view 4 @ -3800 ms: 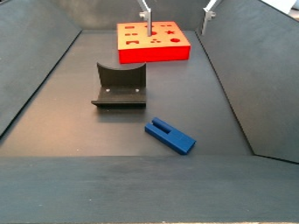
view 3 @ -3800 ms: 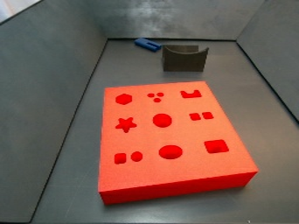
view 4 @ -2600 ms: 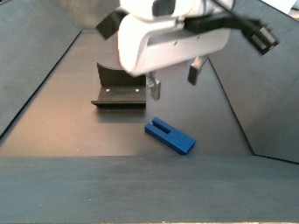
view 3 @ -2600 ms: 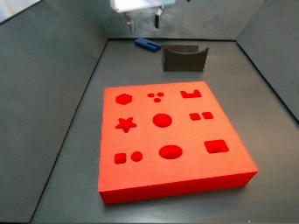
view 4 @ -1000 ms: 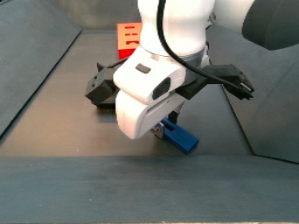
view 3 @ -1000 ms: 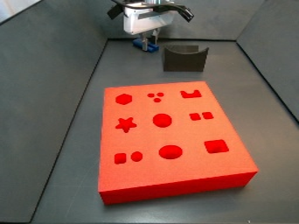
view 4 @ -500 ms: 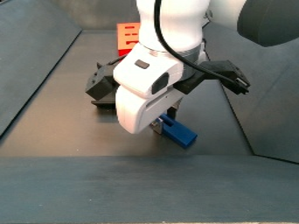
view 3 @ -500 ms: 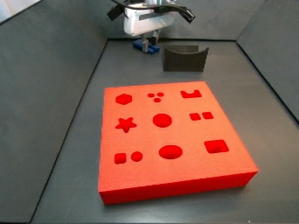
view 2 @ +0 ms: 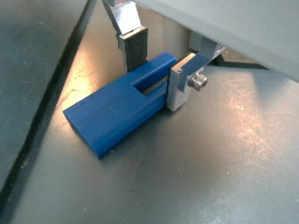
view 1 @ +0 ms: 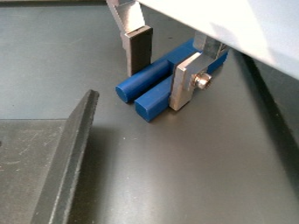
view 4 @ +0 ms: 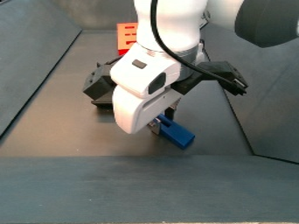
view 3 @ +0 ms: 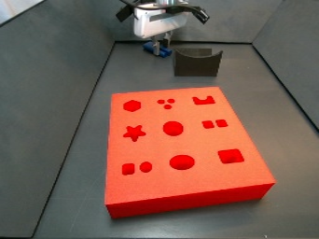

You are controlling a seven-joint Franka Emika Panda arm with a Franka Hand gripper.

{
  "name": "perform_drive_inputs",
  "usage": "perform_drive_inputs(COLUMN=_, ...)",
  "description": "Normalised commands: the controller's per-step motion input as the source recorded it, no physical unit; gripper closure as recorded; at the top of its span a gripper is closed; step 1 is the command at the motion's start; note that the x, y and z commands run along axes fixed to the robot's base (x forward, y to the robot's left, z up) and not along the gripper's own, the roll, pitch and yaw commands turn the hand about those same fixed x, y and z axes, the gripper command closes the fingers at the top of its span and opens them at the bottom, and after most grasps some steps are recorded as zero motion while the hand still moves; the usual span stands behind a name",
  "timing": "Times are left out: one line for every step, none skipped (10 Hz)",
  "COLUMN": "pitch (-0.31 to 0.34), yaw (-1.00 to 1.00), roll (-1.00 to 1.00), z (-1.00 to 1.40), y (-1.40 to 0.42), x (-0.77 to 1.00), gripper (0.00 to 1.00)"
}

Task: Pick up the square-circle object. Move up. Rotate the square-circle object. Place the square-circle object on the fixture. Regrasp the square-circle object. Move to above the board. Insert the square-circle object.
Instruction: Move up, then rotate the square-circle object.

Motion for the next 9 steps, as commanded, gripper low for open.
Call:
perform_drive_inputs(pitch=0.016, yaw=-0.02, roll=0.00, z=0.79, y=-0.04, x=-0.01, gripper=1.00)
perform_drive_inputs(pitch=0.033, yaw=-0.02, roll=0.01, z=0.71, y=-0.04, x=-0.02, gripper=1.00)
perform_drive_inputs(pitch=0.062, yaw=-0.02, roll=0.04, z=0.53, y=-0.02, x=-0.02, gripper=1.00)
perform_drive_inputs(pitch=0.087, yaw=-0.02, roll=0.06, z=0.39, y=-0.01, x=-0.01, gripper=1.00)
perform_drive_inputs(pitch=0.108, yaw=-0.01, roll=0.08, z=0.24, y=-0.01, x=-0.01, gripper=1.00)
perform_drive_inputs(pitch=0.000, yaw=0.00, roll=0.00, z=0.83, y=-0.93, x=-0.97, gripper=1.00)
perform_drive_inputs(pitch=-0.033, yaw=0.01, roll=0.02, z=0.79, y=-0.89, x=-0.93, gripper=1.00)
perform_drive_inputs(pitch=-0.050, yaw=0.02, roll=0.06, z=0.73, y=-0.75, x=-0.83, gripper=1.00)
perform_drive_inputs(pitch=-0.046, yaw=0.02, roll=0.12, z=0.59, y=-0.52, x=-0.66, gripper=1.00)
